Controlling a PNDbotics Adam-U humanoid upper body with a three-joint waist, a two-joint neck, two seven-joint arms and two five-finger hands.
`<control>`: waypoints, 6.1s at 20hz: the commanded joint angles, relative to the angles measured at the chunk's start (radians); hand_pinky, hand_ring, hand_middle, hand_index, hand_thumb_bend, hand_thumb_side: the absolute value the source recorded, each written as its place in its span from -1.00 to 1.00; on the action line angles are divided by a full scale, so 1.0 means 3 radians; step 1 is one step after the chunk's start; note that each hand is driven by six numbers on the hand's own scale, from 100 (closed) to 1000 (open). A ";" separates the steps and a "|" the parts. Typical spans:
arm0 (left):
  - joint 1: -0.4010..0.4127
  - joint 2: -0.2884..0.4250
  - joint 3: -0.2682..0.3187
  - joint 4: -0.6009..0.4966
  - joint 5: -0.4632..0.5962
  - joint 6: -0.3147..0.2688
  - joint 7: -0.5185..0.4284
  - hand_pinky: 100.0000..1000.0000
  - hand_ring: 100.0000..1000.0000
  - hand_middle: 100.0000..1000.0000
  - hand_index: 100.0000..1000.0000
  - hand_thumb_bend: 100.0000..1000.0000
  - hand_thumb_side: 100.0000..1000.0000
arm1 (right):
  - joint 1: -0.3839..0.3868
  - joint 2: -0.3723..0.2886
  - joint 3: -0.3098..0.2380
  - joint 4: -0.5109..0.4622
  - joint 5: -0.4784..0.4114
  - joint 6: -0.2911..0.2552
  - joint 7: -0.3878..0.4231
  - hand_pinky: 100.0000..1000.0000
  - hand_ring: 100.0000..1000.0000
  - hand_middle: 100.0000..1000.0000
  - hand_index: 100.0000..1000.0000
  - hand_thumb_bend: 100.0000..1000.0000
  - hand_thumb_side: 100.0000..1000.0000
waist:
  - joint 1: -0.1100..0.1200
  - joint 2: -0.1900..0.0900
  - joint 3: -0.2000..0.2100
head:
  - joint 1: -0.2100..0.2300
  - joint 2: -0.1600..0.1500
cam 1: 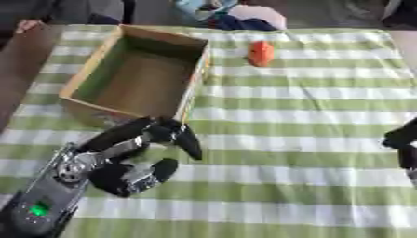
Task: Pick up objects on the table and place them in the box.
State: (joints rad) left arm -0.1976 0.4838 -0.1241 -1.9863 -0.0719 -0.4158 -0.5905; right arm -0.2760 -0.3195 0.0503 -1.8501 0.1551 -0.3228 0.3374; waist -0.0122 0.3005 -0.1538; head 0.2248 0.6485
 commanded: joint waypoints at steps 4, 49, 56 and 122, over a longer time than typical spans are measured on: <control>0.0010 -0.0010 0.0077 -0.0046 0.0142 0.0073 0.0031 0.25 0.18 0.18 0.44 -1.00 0.82 | -0.0154 -0.0391 -0.0004 -0.0097 -0.0068 -0.0046 -0.0026 0.32 0.08 -0.07 0.11 -1.00 -0.35 | -0.0024 -0.0082 0.0047 | -0.0034 -0.0031; -0.0674 -0.0467 -0.0308 -0.0046 0.1157 0.0886 -0.0438 0.20 0.15 0.14 0.48 -1.00 0.68 | -0.2396 -0.1288 -0.0172 0.3228 0.2067 -0.0502 -0.0374 0.47 0.57 0.68 0.78 -1.00 -0.50 | -0.0447 -0.0227 0.1418 | -0.1513 0.0042; -0.0741 -0.0514 -0.0314 -0.0046 0.1204 0.0925 -0.0501 0.20 0.15 0.14 0.48 -1.00 0.69 | -0.2403 -0.1201 -0.0329 0.3786 0.2347 -0.0317 -0.0707 0.48 0.58 0.69 0.80 -1.00 -0.02 | -0.0479 -0.0220 0.1581 | -0.1703 0.0038; -0.0488 -0.0605 -0.0336 -0.0046 0.0926 0.0873 -0.0747 0.19 0.10 0.06 0.45 -0.97 0.88 | -0.2840 -0.0686 0.0175 0.2824 0.2114 -0.0692 -0.0825 0.37 0.32 0.21 -0.63 -1.00 -1.00 | -0.0397 -0.0245 0.1683 | -0.1852 -0.0022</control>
State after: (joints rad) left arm -0.3390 0.2986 -0.2298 -1.9860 0.2098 -0.1484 -0.8071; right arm -1.1003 -0.5188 0.0970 -0.9701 0.8109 -0.5213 0.0685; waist -0.1426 0.2493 0.3533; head -0.3262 0.6413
